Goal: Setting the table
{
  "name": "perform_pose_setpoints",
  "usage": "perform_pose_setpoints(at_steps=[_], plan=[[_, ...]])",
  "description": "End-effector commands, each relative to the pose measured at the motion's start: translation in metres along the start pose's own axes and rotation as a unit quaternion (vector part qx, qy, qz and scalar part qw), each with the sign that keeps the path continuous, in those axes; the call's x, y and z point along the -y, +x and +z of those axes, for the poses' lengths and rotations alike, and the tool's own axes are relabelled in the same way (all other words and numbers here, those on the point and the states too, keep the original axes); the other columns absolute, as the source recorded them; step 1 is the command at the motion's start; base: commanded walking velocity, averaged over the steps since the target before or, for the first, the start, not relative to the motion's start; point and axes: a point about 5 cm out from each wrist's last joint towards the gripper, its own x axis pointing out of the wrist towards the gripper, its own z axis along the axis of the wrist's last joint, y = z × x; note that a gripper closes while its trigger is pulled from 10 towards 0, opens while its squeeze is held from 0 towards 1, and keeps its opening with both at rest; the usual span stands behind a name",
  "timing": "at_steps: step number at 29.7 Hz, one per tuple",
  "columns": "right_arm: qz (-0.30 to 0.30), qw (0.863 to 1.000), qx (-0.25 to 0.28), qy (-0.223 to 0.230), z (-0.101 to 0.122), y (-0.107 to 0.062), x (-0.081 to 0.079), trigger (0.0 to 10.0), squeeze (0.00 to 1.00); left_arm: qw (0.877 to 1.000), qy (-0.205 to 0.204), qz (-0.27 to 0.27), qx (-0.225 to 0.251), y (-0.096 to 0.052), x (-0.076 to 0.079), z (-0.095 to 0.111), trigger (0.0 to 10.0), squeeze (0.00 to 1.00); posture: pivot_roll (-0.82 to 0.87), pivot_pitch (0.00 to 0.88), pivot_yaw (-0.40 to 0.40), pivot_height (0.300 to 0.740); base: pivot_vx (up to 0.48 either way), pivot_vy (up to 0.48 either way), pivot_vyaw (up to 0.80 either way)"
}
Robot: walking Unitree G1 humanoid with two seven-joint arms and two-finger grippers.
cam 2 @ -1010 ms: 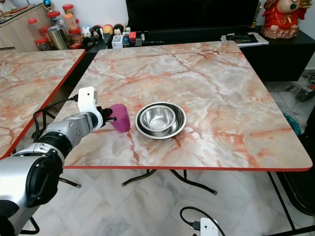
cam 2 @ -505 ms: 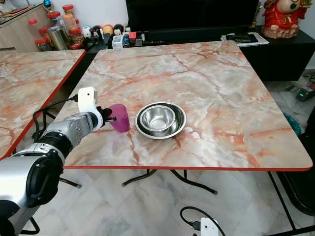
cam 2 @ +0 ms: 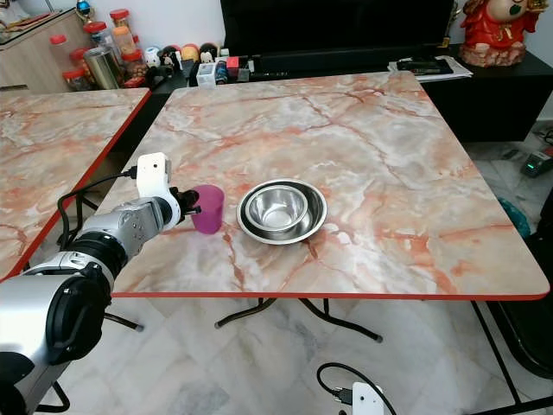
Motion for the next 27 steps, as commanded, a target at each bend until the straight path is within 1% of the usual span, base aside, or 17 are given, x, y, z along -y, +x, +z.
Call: perform_pose_setpoints(at_steps=[1, 5, 8, 12, 18, 22, 23, 25, 26, 27], plan=[[0.002, 1.0, 0.003, 0.007, 0.001, 0.0, -0.004, 10.0, 0.0, 1.0, 0.001, 0.013, -0.007, -0.001, -0.007, -0.006, 10.0, 0.0, -0.09, 0.0, 0.117, 0.74, 0.0, 0.0, 0.0], [0.002, 1.0, 0.003, 0.007, 0.002, 0.0, -0.004, 10.0, 0.0, 1.0, 0.0, 0.018, 0.003, -0.002, -0.01, -0.001, 10.0, 0.0, -0.09, 0.0, 0.115, 0.74, 0.0, 0.0, 0.0], [0.002, 1.0, 0.005, 0.007, 0.003, 0.001, -0.004, 10.0, 0.0, 1.0, 0.018, 0.017, 0.018, -0.003, -0.011, 0.009, 10.0, 0.0, -0.08, 0.0, 0.115, 0.74, 0.0, 0.0, 0.0], [0.003, 1.0, 0.006, 0.006, 0.005, 0.001, -0.005, 10.0, 0.0, 0.999, 0.028, 0.017, 0.031, -0.004, -0.012, 0.019, 10.0, 0.0, -0.08, 0.0, 0.11, 0.74, 0.0, 0.0, 0.0], [0.005, 1.0, 0.009, 0.004, 0.009, 0.002, -0.005, 10.0, 0.0, 0.998, 0.031, 0.015, 0.044, -0.006, -0.014, 0.028, 10.0, 0.0, -0.07, 0.0, 0.102, 0.74, 0.0, 0.0, 0.0], [0.006, 1.0, 0.011, 0.003, 0.012, 0.003, -0.006, 10.0, 0.0, 0.998, 0.025, 0.013, 0.053, -0.007, -0.016, 0.033, 10.0, 0.0, -0.07, 0.0, 0.097, 0.74, 0.0, 0.0, 0.0], [0.006, 1.0, 0.012, 0.002, 0.013, 0.003, -0.006, 10.0, 0.0, 0.998, 0.022, 0.011, 0.061, -0.008, -0.016, 0.037, 10.0, 0.0, -0.07, 0.0, 0.094, 0.74, 0.0, 0.0, 0.0], [0.007, 1.0, 0.014, 0.0, 0.015, 0.004, -0.005, 10.0, 0.0, 0.995, 0.018, 0.01, 0.093, -0.012, -0.02, 0.048, 10.0, 0.0, -0.07, 0.0, 0.09, 0.74, 0.0, 0.0, 0.0], [0.007, 1.0, 0.014, 0.0, 0.015, 0.004, -0.005, 10.0, 0.0, 0.995, 0.018, 0.01, 0.093, -0.012, -0.02, 0.048, 10.0, 0.0, -0.07, 0.0, 0.09, 0.74, 0.0, 0.0, 0.0], [0.006, 1.0, 0.016, -0.002, 0.017, 0.004, -0.004, 10.0, 0.0, 0.989, 0.032, 0.015, 0.147, -0.017, -0.026, 0.06, 10.0, 0.0, -0.07, 0.0, 0.083, 0.74, 0.0, 0.0, 0.0]])
